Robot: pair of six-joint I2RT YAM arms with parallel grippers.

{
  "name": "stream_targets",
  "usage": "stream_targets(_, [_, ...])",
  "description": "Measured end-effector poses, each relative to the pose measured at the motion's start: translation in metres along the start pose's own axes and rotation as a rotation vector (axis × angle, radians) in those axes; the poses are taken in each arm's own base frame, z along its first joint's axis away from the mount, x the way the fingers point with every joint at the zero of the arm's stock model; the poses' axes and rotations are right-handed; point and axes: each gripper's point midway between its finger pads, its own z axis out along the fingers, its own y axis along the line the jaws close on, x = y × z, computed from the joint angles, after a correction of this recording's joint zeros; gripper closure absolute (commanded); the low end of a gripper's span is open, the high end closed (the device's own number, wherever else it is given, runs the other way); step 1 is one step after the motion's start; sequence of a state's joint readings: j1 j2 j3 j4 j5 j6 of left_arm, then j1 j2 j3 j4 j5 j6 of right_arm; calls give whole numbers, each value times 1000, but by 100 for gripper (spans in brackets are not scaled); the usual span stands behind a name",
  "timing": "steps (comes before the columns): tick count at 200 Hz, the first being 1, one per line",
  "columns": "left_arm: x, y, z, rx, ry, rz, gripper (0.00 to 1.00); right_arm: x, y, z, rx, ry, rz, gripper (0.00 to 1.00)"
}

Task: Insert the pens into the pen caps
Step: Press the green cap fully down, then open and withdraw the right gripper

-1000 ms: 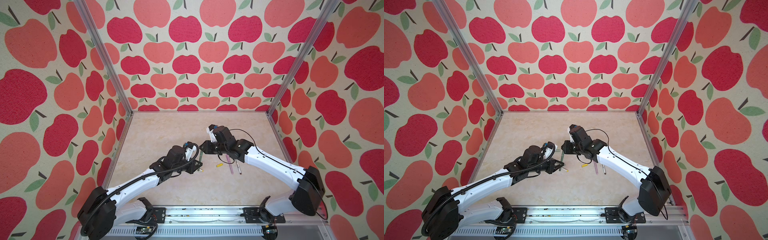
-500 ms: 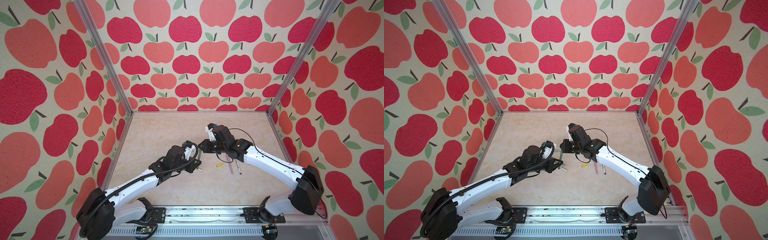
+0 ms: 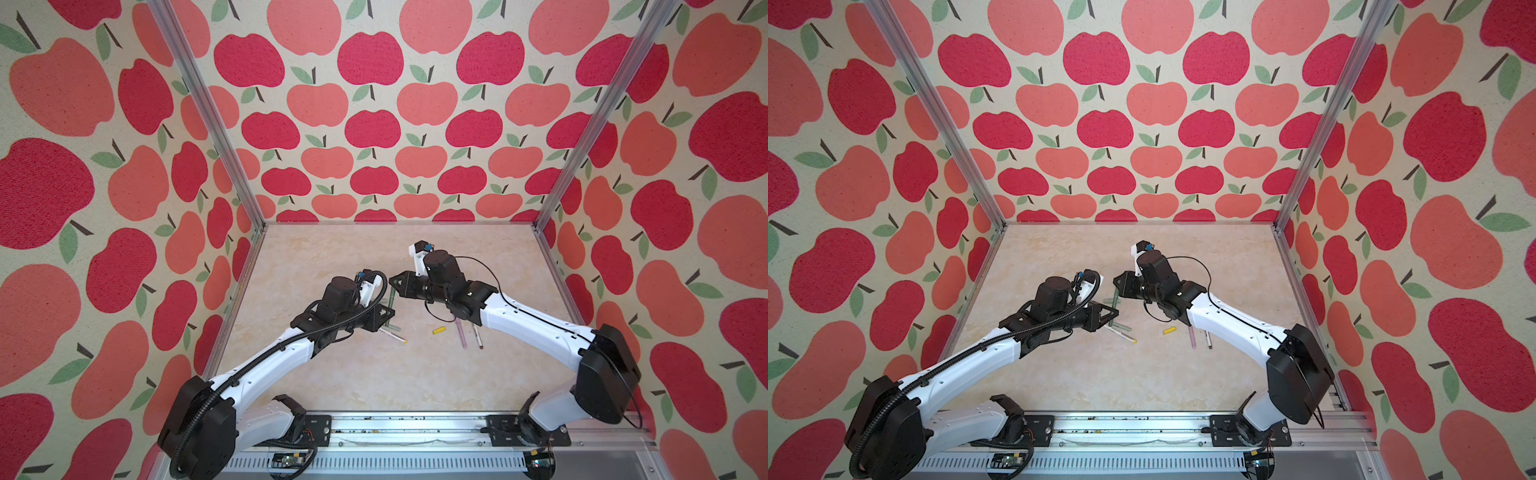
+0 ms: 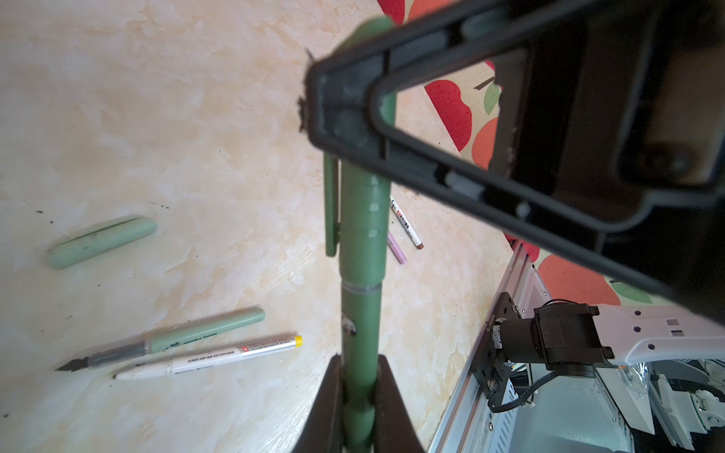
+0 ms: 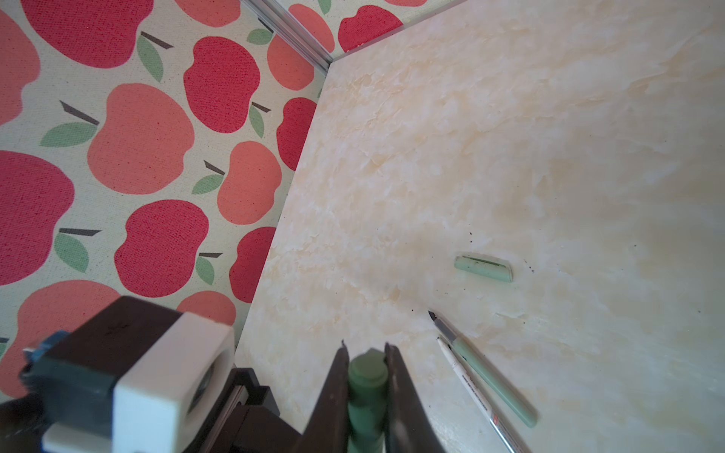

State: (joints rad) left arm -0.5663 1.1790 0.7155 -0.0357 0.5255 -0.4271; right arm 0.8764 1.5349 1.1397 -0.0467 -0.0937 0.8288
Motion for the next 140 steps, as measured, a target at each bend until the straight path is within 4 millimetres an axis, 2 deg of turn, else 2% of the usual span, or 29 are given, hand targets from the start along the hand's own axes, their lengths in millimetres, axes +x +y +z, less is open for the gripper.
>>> stream_targets(42, [2, 13, -1, -5, 21, -45, 100, 5, -4, 15, -12, -4, 33, 95])
stream_targets(117, [0, 16, -4, 6, 19, -66, 100, 4, -1, 20, -32, -24, 51, 95])
stream_targets(140, [0, 16, -4, 9, 20, -67, 100, 4, -1, 19, -32, -28, 52, 92])
